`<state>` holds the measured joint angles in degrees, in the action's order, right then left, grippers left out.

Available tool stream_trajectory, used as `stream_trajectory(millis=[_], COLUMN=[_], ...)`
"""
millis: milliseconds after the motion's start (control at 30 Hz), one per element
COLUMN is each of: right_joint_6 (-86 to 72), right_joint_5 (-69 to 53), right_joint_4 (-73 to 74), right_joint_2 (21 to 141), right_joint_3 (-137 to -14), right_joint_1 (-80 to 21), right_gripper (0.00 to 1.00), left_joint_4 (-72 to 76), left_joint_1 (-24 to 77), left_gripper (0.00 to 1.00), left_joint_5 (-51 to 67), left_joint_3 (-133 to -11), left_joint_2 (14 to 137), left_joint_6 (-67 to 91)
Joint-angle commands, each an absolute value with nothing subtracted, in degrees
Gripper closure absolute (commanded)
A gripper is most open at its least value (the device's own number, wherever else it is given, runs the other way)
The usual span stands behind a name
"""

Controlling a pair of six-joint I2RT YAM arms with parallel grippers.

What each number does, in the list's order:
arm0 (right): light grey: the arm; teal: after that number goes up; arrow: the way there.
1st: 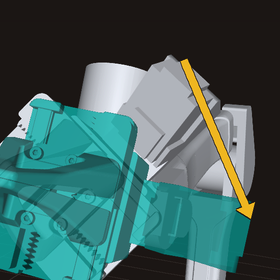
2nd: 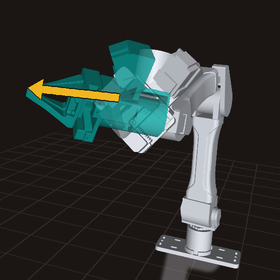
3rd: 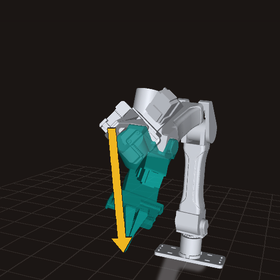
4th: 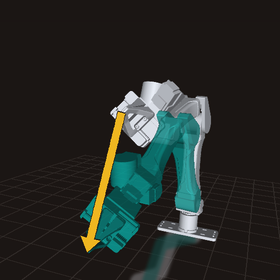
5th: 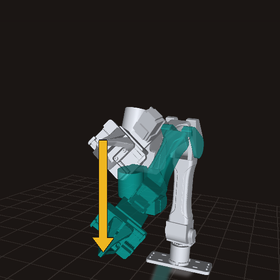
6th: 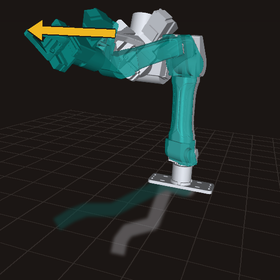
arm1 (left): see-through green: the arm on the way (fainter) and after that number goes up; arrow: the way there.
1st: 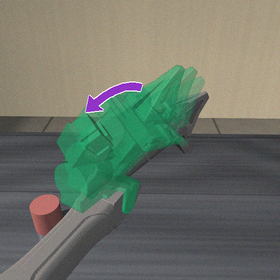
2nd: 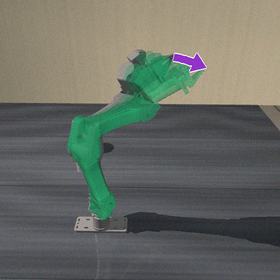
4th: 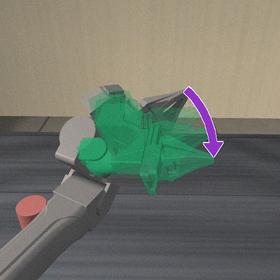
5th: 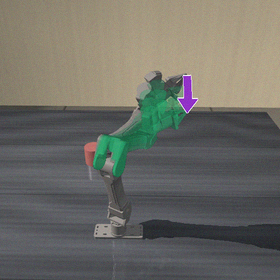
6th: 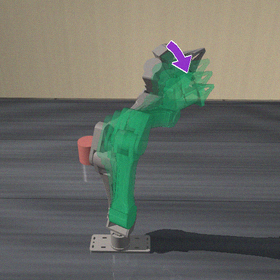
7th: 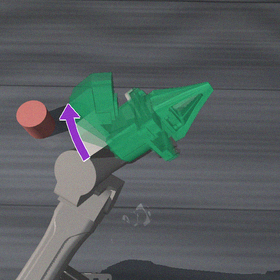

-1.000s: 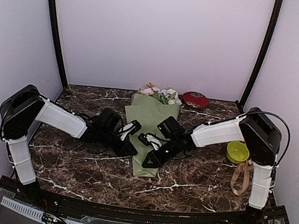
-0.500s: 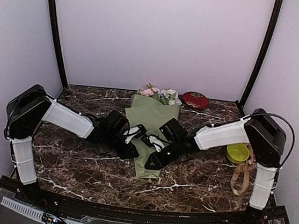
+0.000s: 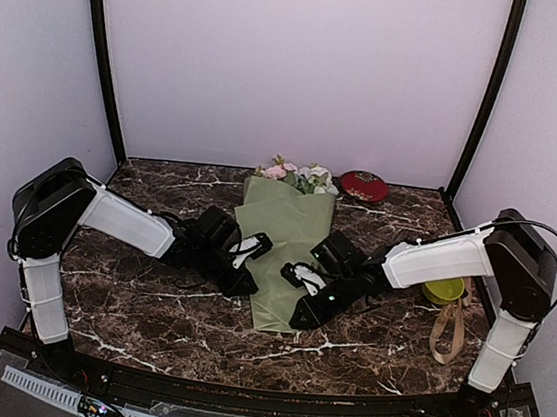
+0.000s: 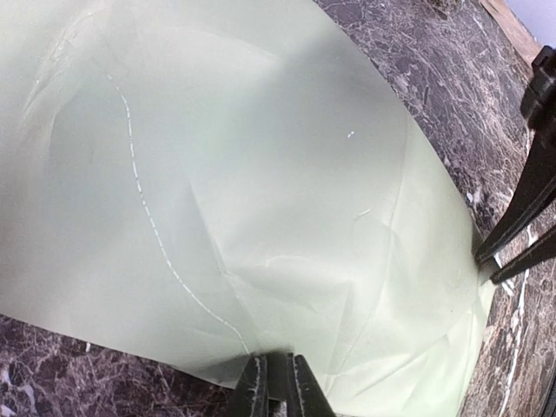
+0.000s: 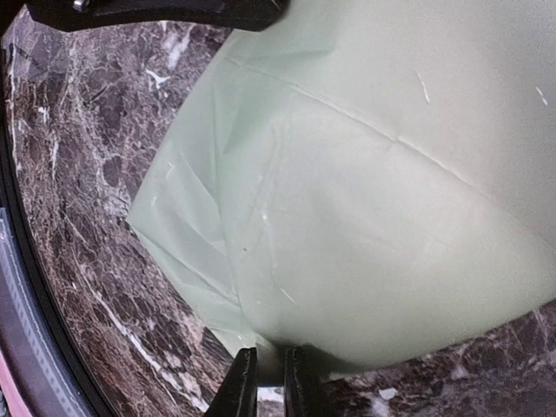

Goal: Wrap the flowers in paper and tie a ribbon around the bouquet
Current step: Pick up the ribbon from the corner of the board.

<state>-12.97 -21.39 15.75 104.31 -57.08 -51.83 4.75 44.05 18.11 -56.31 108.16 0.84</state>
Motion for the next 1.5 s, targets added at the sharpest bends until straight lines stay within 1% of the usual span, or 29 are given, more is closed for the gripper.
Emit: stream_trajectory(millis=[0,67,167,233,300,367,433,467,567,600,633,767,900,1067,1167,1233,1267,1300,1367,1400,1433,1467], right_joint_6=[-15.0,-17.1,-20.9,-23.6,-26.5,-31.2,-35.2,-37.3,-44.8,-46.9,-48.6,-56.3,-63.0,-64.4,-64.6,-63.3,-63.2,-63.1,-62.9,-62.3,-61.7,-61.6], right_joint_5=[-12.5,-6.4,6.8,14.8,18.7,19.2,19.7,21.0,25.4,25.0,24.0,20.5,21.8,14.8,11.6,9.6,8.8,8.2,8.0,8.1,8.4,8.9], right_joint_4=[29.1,31.7,36.2,39.0,40.1,39.9,39.8,40.4,43.3,44.0,44.4,46.0,50.4,43.8,40.6,38.1,37.2,36.6,36.4,36.5,36.5,36.9], right_joint_2=[101.7,97.8,90.8,86.7,83.3,79.9,76.6,75.1,71.0,69.8,68.7,66.7,67.3,67.6,69.5,70.3,70.4,70.5,69.8,69.0,67.6,65.7], right_joint_3=[-55.4,-56.3,-59.1,-60.9,-61.8,-60.3,-57.7,-56.5,-52.9,-51.8,-50.5,-44.7,-40.5,-33.3,-30.5,-29.3,-28.8,-28.6,-28.6,-28.6,-28.7,-28.8], right_joint_1=[-51.9,-50.3,-46.6,-43.6,-40.2,-36.1,-32.6,-31.2,-27.0,-25.3,-23.4,-19.3,-18.8,-18.2,-17.5,-17.4,-17.3,-17.2,-16.7,-16.1,-15.6,-14.8], right_gripper=[0.88,0.86,0.84,0.79,0.74,0.67,0.54,0.50,0.27,0.22,0.21,0.25,0.26,0.24,0.26,0.33,0.39,0.45,0.63,0.68,0.77,0.81], left_joint_4=[-3.2,-3.1,-3.0,-2.9,-2.9,-2.7,-2.7,-2.7,-2.6,-2.6,-2.5,-2.3,-2.1,-2.3,-2.6,-2.6,-2.6,-2.6,-2.9,-3.0,-3.0,-3.0], left_joint_1=[44.3,44.3,44.3,44.3,44.3,44.3,44.3,44.3,44.3,44.3,44.3,44.3,44.3,44.3,44.3,44.3,44.3,44.3,44.3,44.3,44.3,44.3], left_gripper=[0.92,0.92,0.92,0.92,0.92,0.92,0.92,0.92,0.92,0.92,0.92,0.92,0.92,0.92,0.92,0.92,0.92,0.92,0.92,0.92,0.92,0.92], left_joint_5=[16.6,16.5,16.5,16.7,16.9,16.8,16.6,16.5,16.5,16.6,16.6,16.6,16.7,16.8,16.8,16.8,16.8,16.8,16.7,16.7,16.7,16.7], left_joint_3=[-54.3,-54.4,-54.5,-54.5,-54.5,-54.4,-54.4,-54.6,-54.5,-54.5,-54.4,-54.4,-54.2,-54.4,-54.5,-54.4,-54.4,-54.5,-54.7,-54.8,-54.8,-54.8], left_joint_2=[110.9,110.9,110.8,110.8,110.8,110.9,110.9,110.9,110.9,110.9,110.9,110.9,110.9,111.1,111.0,111.0,111.0,111.0,111.0,110.9,110.9,110.9], left_joint_6=[0.2,0.2,0.1,0.1,0.0,-0.1,-0.2,-0.3,-0.3,-0.3,-0.3,-0.4,-0.5,-0.6,-0.7,-0.8,-0.7,-0.7,-0.7,-0.7,-0.7,-0.8])
